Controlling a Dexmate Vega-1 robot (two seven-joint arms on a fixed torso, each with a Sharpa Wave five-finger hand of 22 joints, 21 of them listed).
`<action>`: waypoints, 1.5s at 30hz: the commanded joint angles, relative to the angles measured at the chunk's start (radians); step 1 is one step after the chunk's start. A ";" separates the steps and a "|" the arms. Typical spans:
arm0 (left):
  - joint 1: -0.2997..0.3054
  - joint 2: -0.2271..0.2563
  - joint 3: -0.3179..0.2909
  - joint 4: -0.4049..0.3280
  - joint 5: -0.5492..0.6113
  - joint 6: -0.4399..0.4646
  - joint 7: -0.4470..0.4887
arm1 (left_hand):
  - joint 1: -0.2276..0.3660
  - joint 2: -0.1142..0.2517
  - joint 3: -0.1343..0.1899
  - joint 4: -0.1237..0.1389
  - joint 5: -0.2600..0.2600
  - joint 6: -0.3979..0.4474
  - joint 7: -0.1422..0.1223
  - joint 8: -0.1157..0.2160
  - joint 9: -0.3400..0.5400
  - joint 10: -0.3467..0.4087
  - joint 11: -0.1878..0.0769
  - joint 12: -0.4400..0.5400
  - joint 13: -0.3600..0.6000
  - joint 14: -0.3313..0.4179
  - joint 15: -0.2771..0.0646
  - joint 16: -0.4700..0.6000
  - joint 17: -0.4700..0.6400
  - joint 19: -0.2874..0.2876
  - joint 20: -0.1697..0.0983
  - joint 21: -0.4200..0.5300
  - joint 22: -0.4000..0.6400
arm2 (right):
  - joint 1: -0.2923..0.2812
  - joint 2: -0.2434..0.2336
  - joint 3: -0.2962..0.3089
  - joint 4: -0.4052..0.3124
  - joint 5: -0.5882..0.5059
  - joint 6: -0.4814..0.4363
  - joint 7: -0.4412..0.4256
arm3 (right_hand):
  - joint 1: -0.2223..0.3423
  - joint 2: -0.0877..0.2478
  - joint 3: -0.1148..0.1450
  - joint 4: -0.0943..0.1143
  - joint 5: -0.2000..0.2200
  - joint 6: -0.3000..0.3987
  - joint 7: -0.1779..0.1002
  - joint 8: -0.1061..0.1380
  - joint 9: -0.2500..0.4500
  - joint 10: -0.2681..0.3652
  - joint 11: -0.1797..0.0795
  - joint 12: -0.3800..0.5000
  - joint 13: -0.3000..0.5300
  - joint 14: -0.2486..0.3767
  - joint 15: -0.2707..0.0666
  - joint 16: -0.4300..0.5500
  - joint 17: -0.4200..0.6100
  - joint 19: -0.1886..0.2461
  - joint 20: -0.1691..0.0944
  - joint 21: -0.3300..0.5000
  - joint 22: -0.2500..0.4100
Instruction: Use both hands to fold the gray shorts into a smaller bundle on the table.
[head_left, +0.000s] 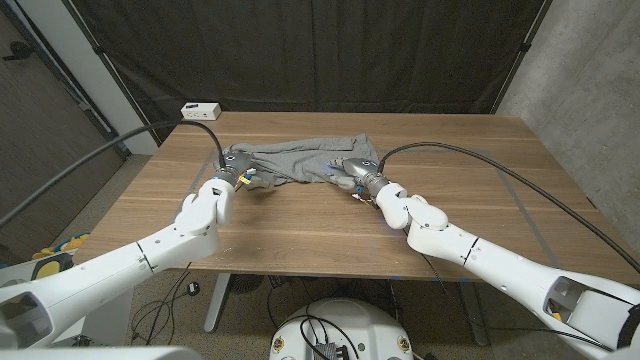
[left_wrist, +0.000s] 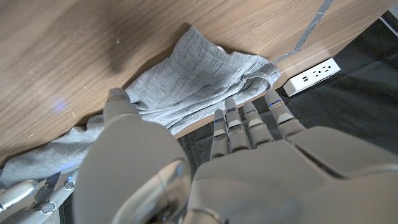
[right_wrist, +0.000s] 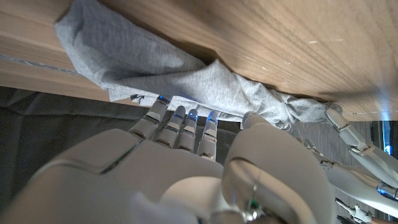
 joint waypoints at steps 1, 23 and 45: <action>-0.015 -0.030 0.036 0.042 0.105 0.000 -0.033 | 0.036 0.008 0.002 -0.013 0.009 0.031 -0.012 0.009 0.002 0.034 -0.013 0.014 0.002 0.021 -0.008 0.003 0.000 0.014 -0.006 -0.001 0.004 | 0.003 0.001 -0.007 0.007 0.019 -0.015 0.017 | -0.010 0.000 0.009 0.000 0.007 0.010 0.004 0.006 0.002 0.000 0.003 0.005 0.003 -0.001 -0.002 0.005 -0.001 -0.008 -0.001 -0.002 0.000; -0.049 -0.112 0.094 0.172 0.307 0.007 -0.081 | 0.263 0.152 0.092 -0.055 -0.048 0.178 -0.077 -0.002 0.002 0.171 -0.079 0.014 0.001 0.133 -0.076 0.005 -0.003 0.083 -0.055 0.005 0.009 | 0.007 -0.007 -0.013 0.020 0.064 -0.026 0.046 | -0.021 0.001 0.017 -0.002 0.008 0.017 0.008 0.009 0.002 -0.001 0.004 0.007 0.000 -0.005 -0.003 0.007 -0.013 -0.011 -0.003 -0.014 0.000; -0.091 -0.148 0.130 0.265 0.474 -0.060 -0.058 | 0.619 0.318 0.444 -0.047 -0.181 0.635 -0.155 0.047 0.021 0.531 -0.186 0.036 0.020 0.330 -0.170 -0.004 -0.005 0.111 -0.076 0.070 0.025 | 0.064 0.001 -0.043 0.062 0.106 -0.026 0.131 | -0.050 0.003 0.028 0.004 0.008 0.032 0.016 0.012 0.002 0.013 0.013 0.014 -0.003 -0.002 0.001 0.016 -0.031 -0.021 0.033 -0.036 0.001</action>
